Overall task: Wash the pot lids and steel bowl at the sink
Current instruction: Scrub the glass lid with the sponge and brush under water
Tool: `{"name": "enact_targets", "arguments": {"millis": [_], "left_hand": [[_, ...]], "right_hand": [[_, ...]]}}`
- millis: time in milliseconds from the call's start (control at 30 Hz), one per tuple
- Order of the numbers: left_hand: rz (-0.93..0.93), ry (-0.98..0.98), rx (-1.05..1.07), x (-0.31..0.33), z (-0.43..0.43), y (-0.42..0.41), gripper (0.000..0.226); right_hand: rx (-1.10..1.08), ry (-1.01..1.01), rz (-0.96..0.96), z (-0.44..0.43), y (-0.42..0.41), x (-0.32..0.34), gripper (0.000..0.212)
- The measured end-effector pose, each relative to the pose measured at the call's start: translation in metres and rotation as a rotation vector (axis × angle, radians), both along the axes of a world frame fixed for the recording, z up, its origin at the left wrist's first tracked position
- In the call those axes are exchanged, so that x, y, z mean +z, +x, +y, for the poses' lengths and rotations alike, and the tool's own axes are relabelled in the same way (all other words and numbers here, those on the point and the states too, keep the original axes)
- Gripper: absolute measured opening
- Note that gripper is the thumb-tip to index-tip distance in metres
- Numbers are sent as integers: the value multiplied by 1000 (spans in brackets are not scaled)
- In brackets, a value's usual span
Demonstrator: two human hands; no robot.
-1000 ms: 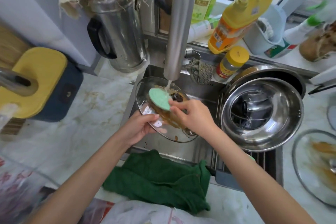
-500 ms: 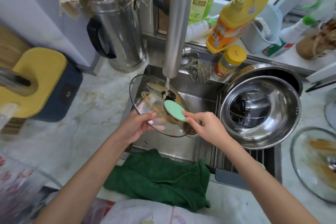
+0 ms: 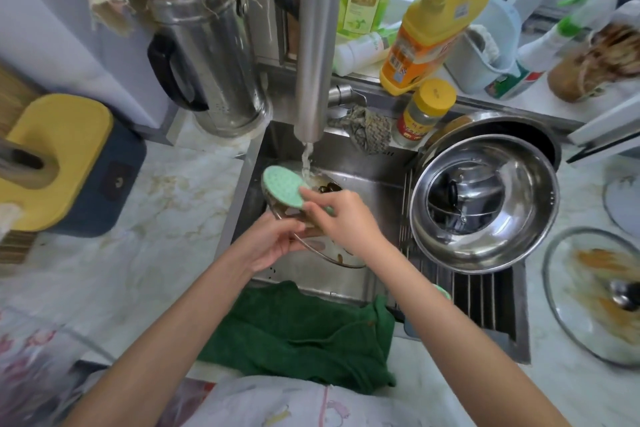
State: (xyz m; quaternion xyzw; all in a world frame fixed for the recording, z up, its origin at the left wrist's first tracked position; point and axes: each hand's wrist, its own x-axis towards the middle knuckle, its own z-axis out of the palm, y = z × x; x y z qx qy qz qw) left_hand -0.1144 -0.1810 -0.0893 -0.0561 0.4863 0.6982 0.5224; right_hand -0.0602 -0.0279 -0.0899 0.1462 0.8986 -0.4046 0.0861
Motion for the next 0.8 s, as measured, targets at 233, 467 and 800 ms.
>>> {"name": "enact_targets", "arguments": {"millis": [233,467,800], "left_hand": [[2,16,177,-4,-11,-1,63],[48,106,264,10,-36,-6,74],[28,210,167,10,-80,-5,75]], "right_hand": [[-115,-145,-31,28,47,-6,28],[-267,-58,-38,52,45,-24,26],[-355,-135,18,33,-9,-27,27]]}}
